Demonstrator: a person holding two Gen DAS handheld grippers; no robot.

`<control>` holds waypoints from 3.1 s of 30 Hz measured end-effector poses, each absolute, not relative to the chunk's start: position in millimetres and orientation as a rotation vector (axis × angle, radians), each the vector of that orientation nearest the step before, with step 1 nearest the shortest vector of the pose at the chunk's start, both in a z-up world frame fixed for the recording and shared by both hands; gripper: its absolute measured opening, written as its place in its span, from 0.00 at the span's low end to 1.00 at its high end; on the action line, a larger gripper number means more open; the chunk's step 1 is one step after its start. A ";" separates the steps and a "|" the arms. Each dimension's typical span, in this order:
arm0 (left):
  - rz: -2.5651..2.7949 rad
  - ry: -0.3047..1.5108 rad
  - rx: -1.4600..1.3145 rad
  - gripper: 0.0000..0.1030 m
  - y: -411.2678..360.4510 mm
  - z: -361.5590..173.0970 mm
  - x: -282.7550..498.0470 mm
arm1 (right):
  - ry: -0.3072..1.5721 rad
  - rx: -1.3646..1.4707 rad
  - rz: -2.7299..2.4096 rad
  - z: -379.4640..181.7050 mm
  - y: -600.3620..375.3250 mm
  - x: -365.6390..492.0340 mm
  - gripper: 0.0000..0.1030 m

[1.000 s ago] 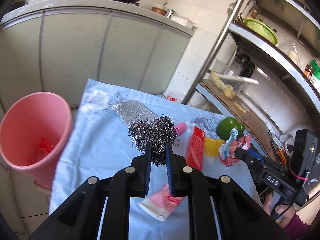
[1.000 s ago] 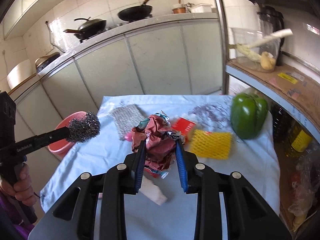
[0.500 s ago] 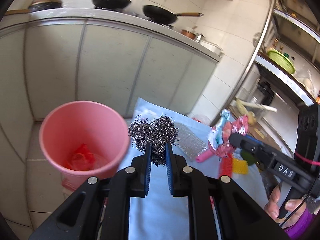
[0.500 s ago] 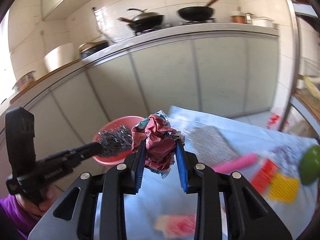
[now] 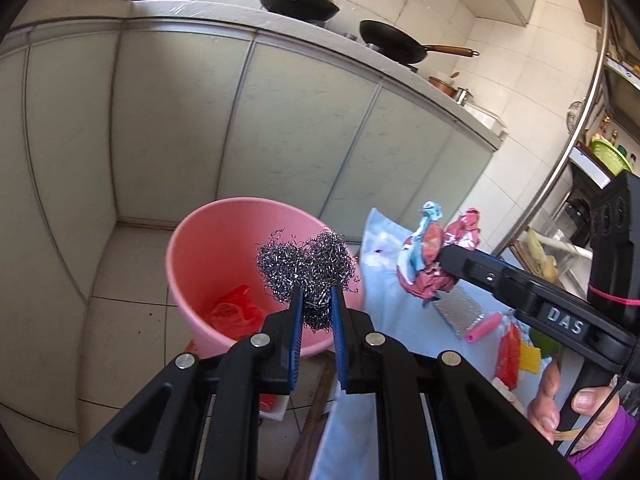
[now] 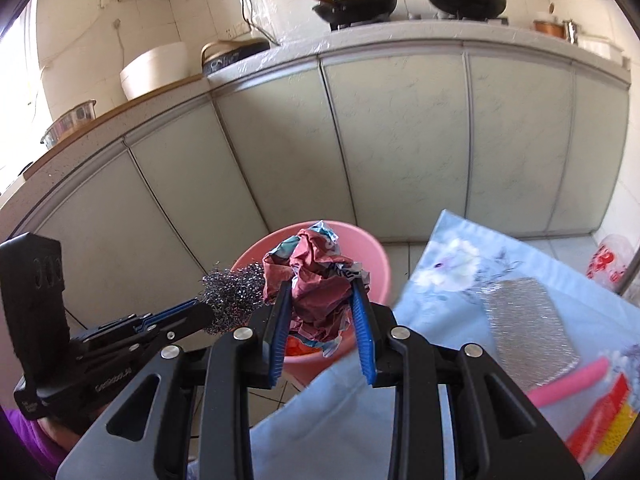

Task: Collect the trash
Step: 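Carry the steel wool and dark red wrapper over the pink bucket, then open both tools over the pink bucket to drop the steel wool and wrapper, then move both open tools back over the trash on the table, then grasp the pink-patterned paper with the left tool while the right tool grasps the white foam strip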

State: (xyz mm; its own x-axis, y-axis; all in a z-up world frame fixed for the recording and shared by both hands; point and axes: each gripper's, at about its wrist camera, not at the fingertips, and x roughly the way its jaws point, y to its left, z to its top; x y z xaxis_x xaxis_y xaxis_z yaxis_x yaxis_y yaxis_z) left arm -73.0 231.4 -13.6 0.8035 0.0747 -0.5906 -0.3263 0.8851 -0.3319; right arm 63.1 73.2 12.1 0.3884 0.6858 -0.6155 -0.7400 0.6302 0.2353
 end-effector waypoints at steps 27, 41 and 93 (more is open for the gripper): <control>0.320 0.685 -0.494 0.20 260.6 -48.2 -57.5 | 0.901 -0.132 0.896 -45.5 136.6 94.6 0.40; 0.285 0.633 -0.475 0.21 247.6 -33.0 -64.1 | 0.822 -0.097 0.893 -19.3 95.2 76.5 0.41; -0.377 0.884 0.135 0.41 4.0 -59.9 -41.8 | 0.892 -0.114 0.579 -67.3 -179.2 15.3 0.41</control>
State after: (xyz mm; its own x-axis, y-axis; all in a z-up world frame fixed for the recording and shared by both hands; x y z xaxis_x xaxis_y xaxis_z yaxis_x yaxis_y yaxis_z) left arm -41.8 4.0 -59.9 0.5731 -0.2657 -0.7752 0.3761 0.9257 -0.0393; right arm 15.3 -179.2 -67.3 0.4864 0.4288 -0.7613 -0.5209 0.8418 0.1414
